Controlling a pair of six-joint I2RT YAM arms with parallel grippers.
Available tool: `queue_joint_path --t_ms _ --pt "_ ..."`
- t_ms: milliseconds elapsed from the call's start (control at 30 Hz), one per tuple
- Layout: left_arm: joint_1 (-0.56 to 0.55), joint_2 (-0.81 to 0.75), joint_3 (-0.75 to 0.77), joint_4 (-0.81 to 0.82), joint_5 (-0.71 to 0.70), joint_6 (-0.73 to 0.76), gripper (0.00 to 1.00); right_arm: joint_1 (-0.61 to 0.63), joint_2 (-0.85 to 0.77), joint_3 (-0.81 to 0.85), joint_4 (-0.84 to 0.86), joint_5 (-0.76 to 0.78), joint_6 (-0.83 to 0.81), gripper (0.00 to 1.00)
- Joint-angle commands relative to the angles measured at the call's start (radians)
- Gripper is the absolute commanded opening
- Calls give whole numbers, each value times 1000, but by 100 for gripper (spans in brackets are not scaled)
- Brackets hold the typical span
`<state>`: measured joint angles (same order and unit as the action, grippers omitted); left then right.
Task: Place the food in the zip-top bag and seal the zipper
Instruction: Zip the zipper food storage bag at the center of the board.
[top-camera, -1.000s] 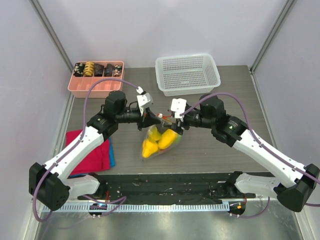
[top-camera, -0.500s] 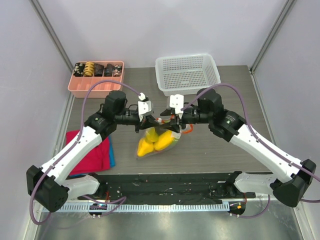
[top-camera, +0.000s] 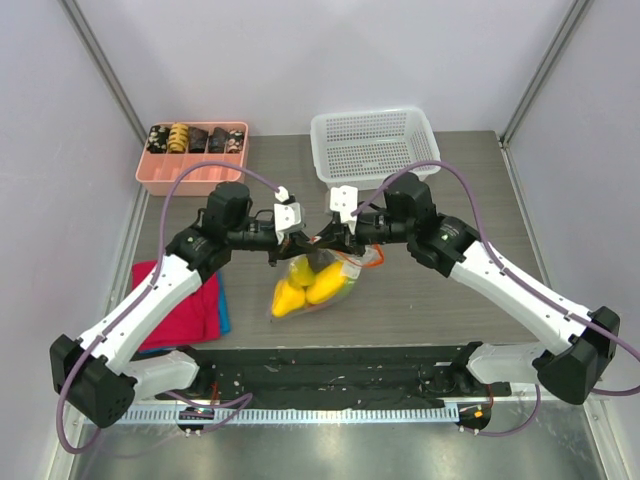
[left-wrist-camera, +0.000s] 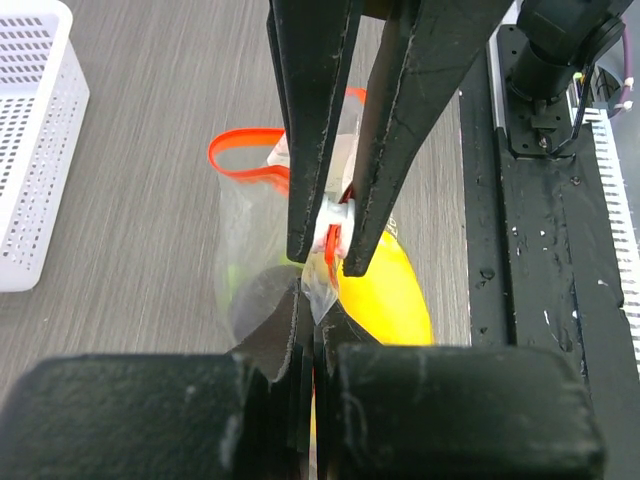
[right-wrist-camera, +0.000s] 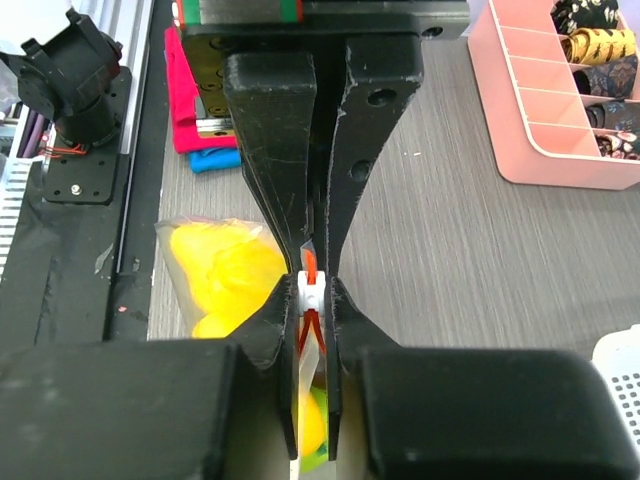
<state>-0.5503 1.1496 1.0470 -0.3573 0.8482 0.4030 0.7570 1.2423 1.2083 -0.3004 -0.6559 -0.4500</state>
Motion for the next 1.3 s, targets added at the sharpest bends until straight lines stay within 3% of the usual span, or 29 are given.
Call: queue_joint_path --t_ms 0,900,1267 --pt "-5 -57 39 83 11 -9 0 -7 -26 -9 18 21 -26 1" --pt "18 -93 54 54 -6 -4 0 -119 -89 -107 -134 38 -165 1" --pt "49 -113 50 43 -9 7 0 -248 -86 -125 -250 18 -276 1"
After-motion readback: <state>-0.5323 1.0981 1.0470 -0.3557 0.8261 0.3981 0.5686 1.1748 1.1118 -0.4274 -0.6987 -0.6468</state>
